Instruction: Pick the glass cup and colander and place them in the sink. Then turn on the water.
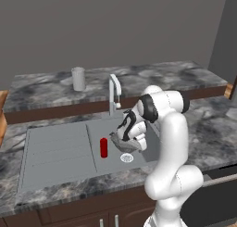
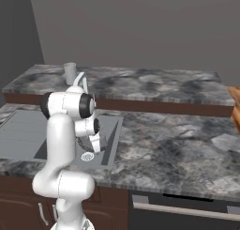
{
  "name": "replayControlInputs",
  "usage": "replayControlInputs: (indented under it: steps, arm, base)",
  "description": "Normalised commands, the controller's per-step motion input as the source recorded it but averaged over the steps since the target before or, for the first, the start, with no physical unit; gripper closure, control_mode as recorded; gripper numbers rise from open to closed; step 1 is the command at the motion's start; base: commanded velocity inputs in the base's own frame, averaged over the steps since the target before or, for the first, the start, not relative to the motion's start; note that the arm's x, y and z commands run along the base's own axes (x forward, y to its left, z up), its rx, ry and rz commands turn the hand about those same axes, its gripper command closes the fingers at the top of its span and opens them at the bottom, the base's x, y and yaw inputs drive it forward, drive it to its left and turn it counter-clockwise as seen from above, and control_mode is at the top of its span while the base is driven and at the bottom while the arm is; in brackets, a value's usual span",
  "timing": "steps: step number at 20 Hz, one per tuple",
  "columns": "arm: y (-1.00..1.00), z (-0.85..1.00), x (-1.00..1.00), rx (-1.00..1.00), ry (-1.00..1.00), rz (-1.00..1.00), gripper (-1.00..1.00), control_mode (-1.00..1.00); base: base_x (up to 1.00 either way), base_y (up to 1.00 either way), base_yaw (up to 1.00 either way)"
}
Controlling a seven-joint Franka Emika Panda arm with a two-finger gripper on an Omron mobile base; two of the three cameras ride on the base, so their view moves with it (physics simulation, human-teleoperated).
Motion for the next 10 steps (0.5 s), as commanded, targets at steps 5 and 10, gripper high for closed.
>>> replayControlInputs:
  steps: [5, 10]
  arm:
    - [0.08, -0.47, -0.01, -0.05, 0.2, 0.01, -1.0, -1.0]
    - [0.02, -0.09, -0.35, 0.01, 0.08, 0.02, -1.0, -1.0]
  base:
    - [0.0, 0.0, 0.0]
    - [0.0, 0.0, 0.0]
